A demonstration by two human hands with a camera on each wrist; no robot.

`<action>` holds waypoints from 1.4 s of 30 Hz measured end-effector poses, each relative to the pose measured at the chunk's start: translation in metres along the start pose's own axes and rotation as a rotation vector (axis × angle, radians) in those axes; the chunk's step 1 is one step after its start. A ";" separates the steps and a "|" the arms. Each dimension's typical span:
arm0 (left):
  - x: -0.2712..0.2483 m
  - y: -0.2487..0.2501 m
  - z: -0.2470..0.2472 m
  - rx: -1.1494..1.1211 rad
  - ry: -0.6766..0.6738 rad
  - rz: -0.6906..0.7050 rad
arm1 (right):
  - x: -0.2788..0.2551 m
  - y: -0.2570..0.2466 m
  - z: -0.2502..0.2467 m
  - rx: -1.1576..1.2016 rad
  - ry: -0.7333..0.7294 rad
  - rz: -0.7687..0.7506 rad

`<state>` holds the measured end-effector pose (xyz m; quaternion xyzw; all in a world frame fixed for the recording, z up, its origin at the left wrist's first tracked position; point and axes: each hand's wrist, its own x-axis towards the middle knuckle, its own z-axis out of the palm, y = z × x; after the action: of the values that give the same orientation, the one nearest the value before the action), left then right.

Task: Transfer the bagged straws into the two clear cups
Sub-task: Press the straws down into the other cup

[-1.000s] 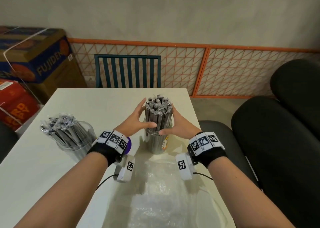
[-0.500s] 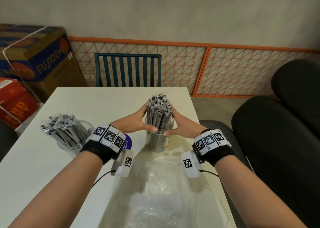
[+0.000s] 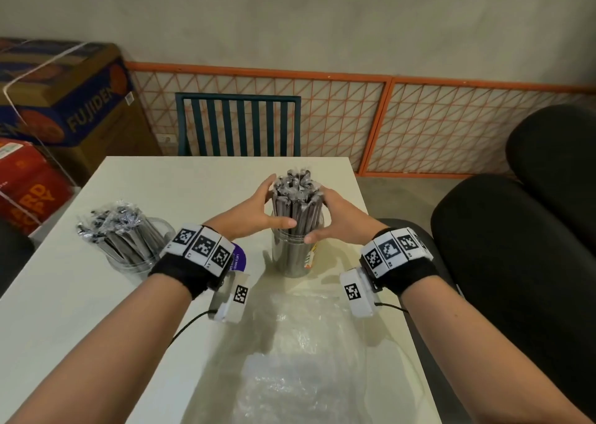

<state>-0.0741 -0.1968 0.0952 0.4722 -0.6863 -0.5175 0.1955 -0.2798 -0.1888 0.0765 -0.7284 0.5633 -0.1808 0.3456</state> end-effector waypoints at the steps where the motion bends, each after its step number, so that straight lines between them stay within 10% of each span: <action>1: -0.001 -0.002 0.000 -0.011 -0.012 -0.032 | 0.001 0.005 0.000 0.013 -0.028 0.009; 14: 0.012 -0.001 0.050 -0.279 0.354 0.059 | 0.024 0.000 -0.007 0.078 -0.067 -0.051; 24: 0.008 -0.007 -0.001 -0.121 -0.120 0.012 | 0.013 0.009 -0.014 0.020 -0.170 -0.041; 36: 0.005 0.003 0.044 -0.113 0.218 0.129 | 0.013 0.001 -0.004 0.023 -0.044 0.021; 42: -0.002 0.005 0.036 -0.042 0.161 0.105 | 0.003 0.000 -0.005 0.048 -0.032 0.012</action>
<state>-0.1026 -0.1757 0.0861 0.4717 -0.6812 -0.4809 0.2867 -0.2821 -0.1927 0.0796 -0.7192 0.5577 -0.1804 0.3730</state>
